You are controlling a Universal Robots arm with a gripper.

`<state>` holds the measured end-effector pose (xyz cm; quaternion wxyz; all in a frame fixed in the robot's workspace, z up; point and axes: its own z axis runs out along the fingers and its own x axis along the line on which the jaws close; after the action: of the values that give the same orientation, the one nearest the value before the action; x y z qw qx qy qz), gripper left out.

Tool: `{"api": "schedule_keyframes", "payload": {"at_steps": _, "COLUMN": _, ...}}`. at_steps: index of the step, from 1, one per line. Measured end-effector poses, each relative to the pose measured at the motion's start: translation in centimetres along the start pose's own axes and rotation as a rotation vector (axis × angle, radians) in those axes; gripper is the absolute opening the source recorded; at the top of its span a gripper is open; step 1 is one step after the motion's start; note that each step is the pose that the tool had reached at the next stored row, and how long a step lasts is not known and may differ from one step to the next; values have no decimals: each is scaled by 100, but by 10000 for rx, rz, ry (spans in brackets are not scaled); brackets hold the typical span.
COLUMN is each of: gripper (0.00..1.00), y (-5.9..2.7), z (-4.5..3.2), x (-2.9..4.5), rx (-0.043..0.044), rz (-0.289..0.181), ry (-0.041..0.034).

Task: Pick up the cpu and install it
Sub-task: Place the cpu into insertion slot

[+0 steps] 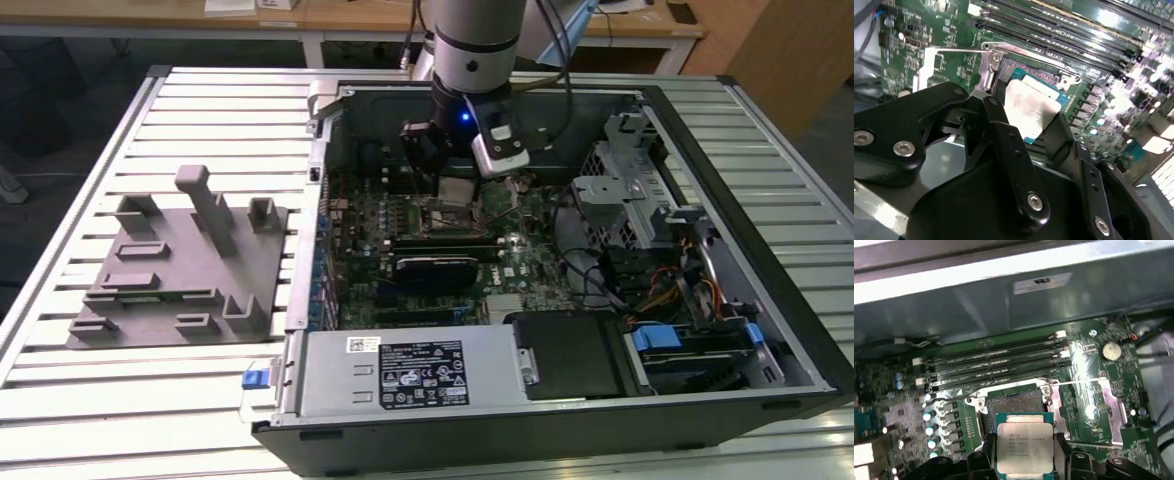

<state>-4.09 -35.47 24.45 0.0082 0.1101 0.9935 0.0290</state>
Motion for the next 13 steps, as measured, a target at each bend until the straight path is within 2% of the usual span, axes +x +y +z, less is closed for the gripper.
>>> {"api": "schedule_keyframes", "payload": {"at_steps": 3, "gripper": 54, "y": 0, "z": 4, "x": 0, "rx": 5, "rz": 537, "ry": -32}}
{"api": "schedule_keyframes", "payload": {"at_steps": 4, "gripper": 54, "y": 0, "z": 7, "x": 0, "rx": 10, "rz": 913, "ry": -55}}
{"api": "schedule_keyframes", "payload": {"at_steps": 13, "gripper": 54, "y": -1, "z": 20, "x": 0, "rx": 26, "rz": 2530, "ry": -150}}
